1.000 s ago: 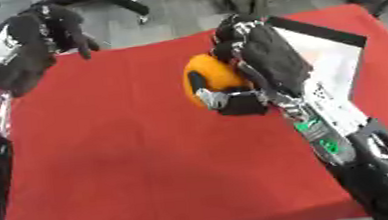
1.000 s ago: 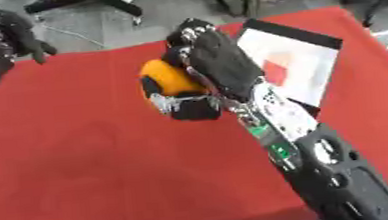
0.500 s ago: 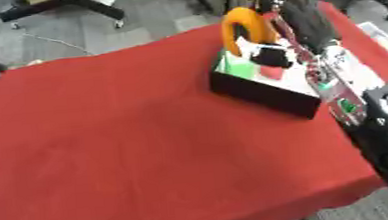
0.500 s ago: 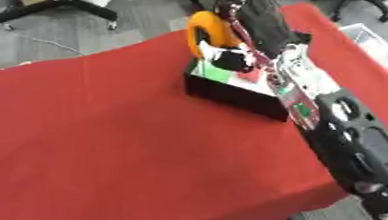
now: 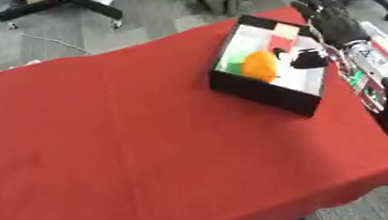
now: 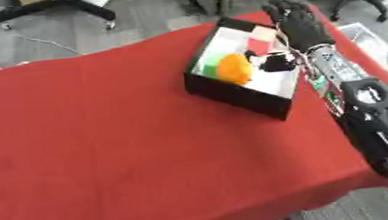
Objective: Pick up the objects with one hand, pass them to the other hand, and then place them into the box on the other side of the table.
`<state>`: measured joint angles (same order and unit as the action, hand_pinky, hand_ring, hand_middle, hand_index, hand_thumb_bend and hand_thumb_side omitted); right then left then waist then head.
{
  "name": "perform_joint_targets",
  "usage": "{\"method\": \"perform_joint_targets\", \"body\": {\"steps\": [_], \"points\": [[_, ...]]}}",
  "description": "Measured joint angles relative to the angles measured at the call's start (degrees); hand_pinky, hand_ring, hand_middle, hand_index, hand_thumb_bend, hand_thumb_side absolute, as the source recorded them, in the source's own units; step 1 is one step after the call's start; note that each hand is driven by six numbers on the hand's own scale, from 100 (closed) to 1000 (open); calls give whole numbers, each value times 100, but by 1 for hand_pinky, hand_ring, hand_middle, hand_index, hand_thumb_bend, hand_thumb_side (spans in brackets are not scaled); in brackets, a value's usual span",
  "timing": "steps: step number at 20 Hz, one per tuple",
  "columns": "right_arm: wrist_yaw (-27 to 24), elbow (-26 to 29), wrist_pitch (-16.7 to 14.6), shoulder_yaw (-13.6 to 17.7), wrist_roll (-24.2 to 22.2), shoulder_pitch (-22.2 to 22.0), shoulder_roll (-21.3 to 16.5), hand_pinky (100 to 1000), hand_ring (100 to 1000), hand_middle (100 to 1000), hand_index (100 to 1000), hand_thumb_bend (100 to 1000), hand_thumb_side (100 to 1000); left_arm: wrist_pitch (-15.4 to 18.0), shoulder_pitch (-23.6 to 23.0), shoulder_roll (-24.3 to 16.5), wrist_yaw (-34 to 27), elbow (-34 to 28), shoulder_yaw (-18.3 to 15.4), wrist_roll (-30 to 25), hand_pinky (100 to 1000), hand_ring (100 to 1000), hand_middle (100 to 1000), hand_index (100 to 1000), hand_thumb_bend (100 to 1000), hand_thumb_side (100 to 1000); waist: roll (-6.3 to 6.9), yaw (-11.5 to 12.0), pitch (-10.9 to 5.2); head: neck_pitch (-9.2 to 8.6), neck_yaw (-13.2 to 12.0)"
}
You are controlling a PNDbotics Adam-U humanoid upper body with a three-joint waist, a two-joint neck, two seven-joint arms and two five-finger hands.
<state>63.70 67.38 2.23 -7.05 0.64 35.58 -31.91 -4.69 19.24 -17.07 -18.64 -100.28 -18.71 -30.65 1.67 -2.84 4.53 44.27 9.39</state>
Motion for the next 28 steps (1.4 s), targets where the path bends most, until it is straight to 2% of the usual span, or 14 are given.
{"method": "perform_joint_targets", "body": {"steps": [3,6,9,10,11,12,15,19,23,28], "points": [[96,48,-194,333,-101,80,41,908,934,921,1000,287,498,-30,-61,48,1,-31,-36,20,721,493,489,705,363,640,4,-48,-1,0,-133],[105,382,-397,717,56,31,232,859,908,880,988,173,450,0,-126,111,51,-92,-69,59,721,495,490,705,351,628,17,-67,-1,0,-360],[-44,794,-631,1067,292,-184,573,831,890,859,979,122,456,119,-202,216,187,-171,-109,181,723,501,496,708,345,619,37,-101,-1,0,-769],[-119,935,-718,1153,379,-284,704,819,884,851,975,160,500,168,-224,266,258,-210,-120,249,724,504,499,710,345,613,43,-107,-1,0,-930],[-196,1076,-801,1200,462,-385,833,811,879,845,973,100,479,218,-236,323,329,-255,-135,318,728,512,505,713,348,609,46,-107,-1,0,-1075],[-275,1211,-884,1225,545,-492,964,809,878,843,973,100,486,264,-260,396,401,-313,-145,393,730,514,508,714,350,607,46,-109,-1,0,-1211],[-523,1622,-1139,1151,801,-848,1366,793,867,837,973,100,521,350,-341,695,578,-521,-186,637,738,532,525,721,355,608,49,-152,-1,0,-1537],[-877,2198,-1359,872,1148,-1346,1926,770,854,826,972,100,567,327,-538,1186,808,-824,-206,970,753,557,546,725,361,629,47,-176,-1,0,-1760],[-1251,2807,-1232,511,1521,-1722,2326,764,849,821,971,100,580,289,-727,1441,1041,-1019,-156,1196,759,570,560,731,353,634,24,-175,9,0,-1794],[-1607,3465,-896,236,1723,-1985,2397,763,848,821,970,100,589,282,-841,1503,1076,-1031,-50,1344,758,565,555,722,337,634,25,-173,20,0,-1761]]}}
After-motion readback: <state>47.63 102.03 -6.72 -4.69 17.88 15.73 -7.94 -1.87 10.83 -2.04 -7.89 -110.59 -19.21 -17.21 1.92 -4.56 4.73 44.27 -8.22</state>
